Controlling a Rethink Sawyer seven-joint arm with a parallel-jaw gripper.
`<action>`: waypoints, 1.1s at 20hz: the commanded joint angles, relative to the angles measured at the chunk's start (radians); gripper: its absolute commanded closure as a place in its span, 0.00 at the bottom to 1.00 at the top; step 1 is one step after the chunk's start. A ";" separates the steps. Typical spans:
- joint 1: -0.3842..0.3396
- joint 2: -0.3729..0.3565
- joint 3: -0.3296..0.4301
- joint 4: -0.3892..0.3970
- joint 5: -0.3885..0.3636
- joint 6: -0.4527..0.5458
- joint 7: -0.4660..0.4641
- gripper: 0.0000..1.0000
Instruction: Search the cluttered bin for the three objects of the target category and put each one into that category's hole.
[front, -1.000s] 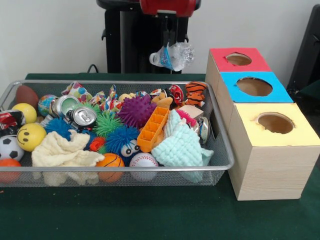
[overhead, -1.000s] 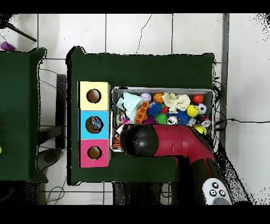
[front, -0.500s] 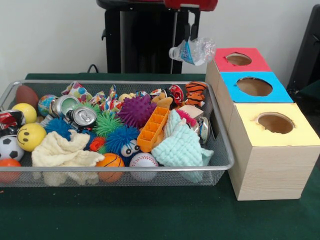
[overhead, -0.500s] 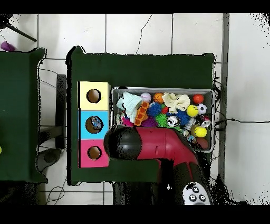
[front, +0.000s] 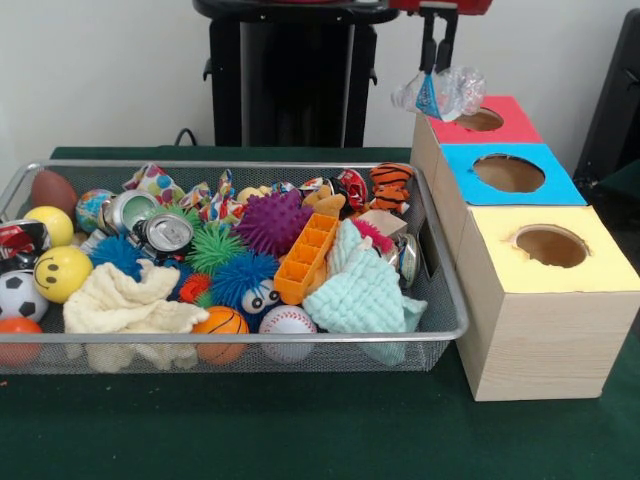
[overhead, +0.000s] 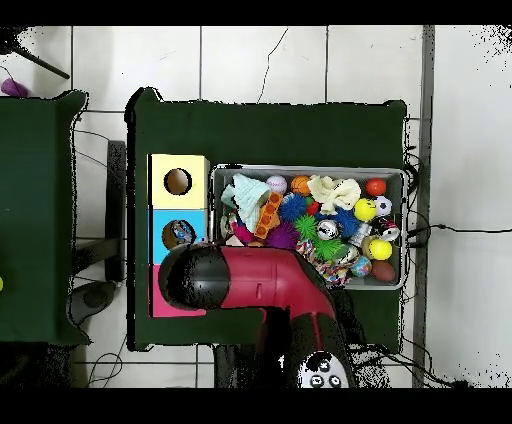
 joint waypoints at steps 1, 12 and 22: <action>0.043 0.054 -0.067 0.015 0.060 -0.035 0.359 1.00; 0.193 0.163 -0.154 -0.060 0.128 -0.101 0.439 1.00; 0.270 0.251 -0.195 -0.127 0.174 -0.152 0.488 1.00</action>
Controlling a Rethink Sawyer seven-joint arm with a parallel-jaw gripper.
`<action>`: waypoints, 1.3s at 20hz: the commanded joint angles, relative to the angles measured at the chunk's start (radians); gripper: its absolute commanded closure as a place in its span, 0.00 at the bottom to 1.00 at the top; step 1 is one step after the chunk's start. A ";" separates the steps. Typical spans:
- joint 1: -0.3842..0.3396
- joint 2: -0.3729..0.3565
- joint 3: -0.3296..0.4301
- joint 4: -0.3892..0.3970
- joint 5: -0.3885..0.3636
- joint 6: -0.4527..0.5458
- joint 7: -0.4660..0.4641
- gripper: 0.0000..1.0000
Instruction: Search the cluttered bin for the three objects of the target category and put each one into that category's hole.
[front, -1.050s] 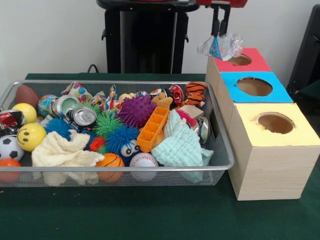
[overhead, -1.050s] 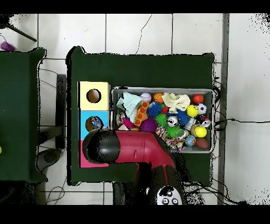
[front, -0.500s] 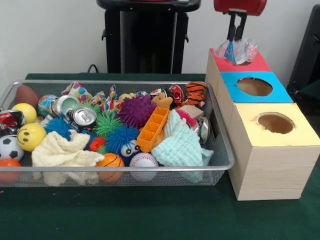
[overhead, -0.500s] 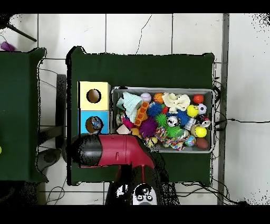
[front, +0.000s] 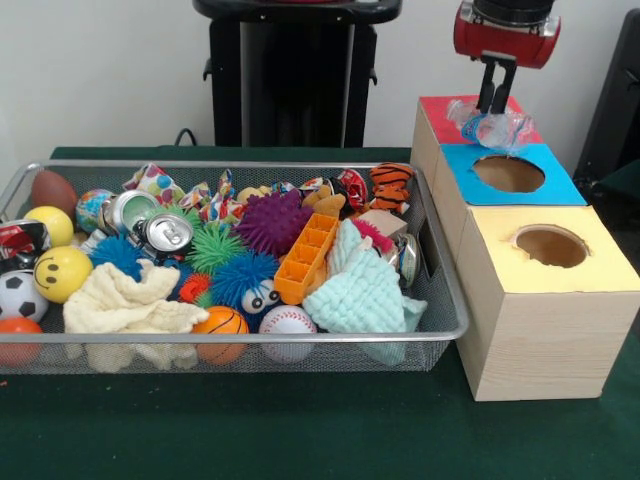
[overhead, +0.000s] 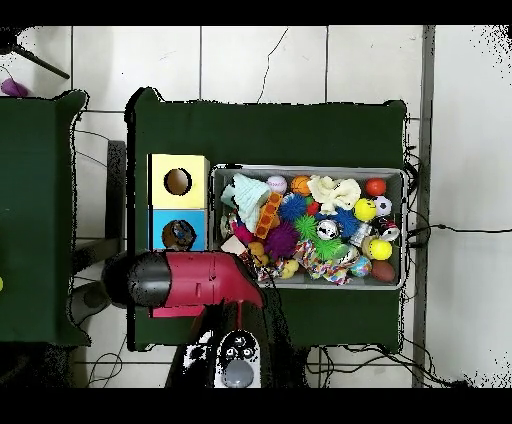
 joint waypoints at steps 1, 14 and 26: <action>0.007 0.068 -0.038 -0.068 0.053 -0.055 0.274 1.00; 0.051 0.098 -0.095 -0.172 0.090 0.045 0.275 1.00; 0.052 0.106 -0.101 -0.237 0.128 0.126 0.249 1.00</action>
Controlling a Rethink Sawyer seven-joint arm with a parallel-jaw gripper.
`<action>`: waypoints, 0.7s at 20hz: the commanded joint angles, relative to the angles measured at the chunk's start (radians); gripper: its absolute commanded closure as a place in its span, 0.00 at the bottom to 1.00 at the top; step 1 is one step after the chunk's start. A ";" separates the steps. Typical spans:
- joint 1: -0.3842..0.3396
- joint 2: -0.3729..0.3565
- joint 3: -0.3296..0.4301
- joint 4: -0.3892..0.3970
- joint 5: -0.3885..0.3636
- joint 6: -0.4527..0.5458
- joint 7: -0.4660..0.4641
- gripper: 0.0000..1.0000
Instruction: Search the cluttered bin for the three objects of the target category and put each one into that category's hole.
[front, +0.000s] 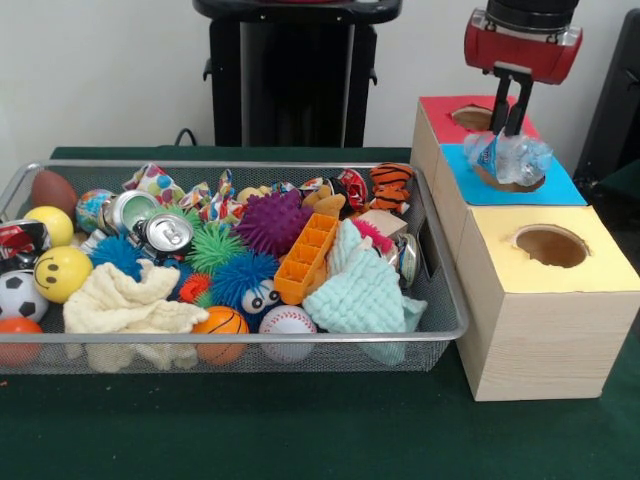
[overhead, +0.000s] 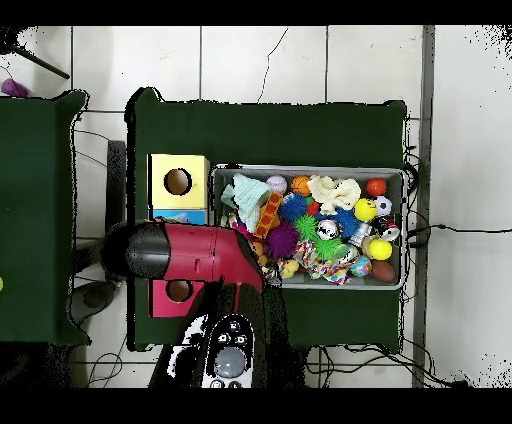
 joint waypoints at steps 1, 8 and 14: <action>-0.005 0.054 0.005 -0.077 0.048 0.106 0.239 1.00; -0.013 0.143 0.011 -0.106 0.058 -0.006 0.231 1.00; -0.025 0.153 0.021 -0.085 0.051 -0.060 0.199 1.00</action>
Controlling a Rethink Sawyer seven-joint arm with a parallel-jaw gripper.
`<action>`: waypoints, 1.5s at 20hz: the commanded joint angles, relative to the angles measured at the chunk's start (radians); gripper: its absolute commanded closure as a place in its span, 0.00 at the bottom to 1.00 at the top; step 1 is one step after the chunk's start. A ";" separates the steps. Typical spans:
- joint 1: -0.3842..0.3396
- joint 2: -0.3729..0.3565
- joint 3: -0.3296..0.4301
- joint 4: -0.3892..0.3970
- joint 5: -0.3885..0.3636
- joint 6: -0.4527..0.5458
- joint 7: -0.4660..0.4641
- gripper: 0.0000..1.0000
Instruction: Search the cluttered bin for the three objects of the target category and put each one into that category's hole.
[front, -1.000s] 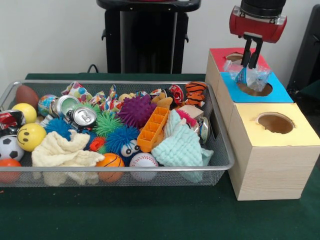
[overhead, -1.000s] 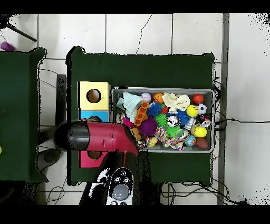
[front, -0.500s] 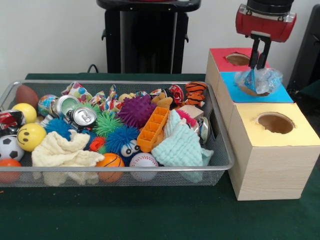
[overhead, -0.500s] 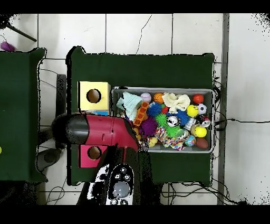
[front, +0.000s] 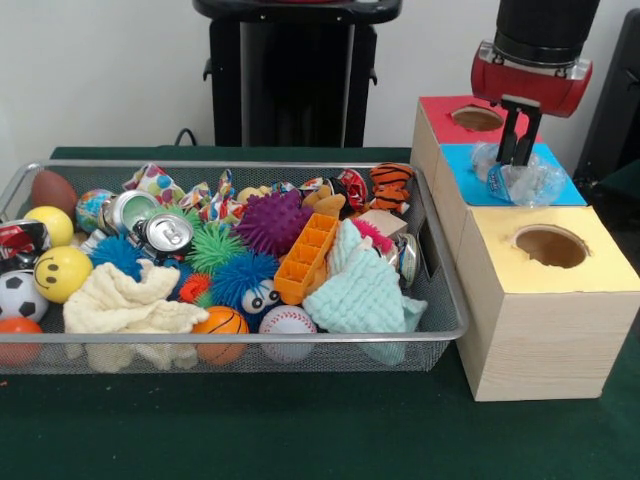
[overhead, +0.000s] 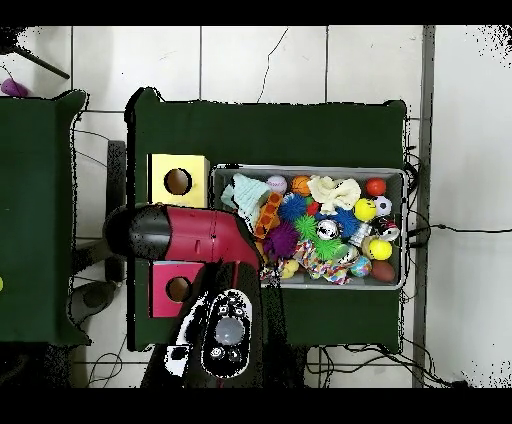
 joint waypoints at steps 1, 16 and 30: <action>-0.031 0.069 0.025 -0.001 0.025 -0.055 0.189 1.00; -0.071 -0.139 0.054 0.236 0.044 0.009 0.115 1.00; -0.037 -0.211 0.051 0.326 0.052 -0.009 0.157 1.00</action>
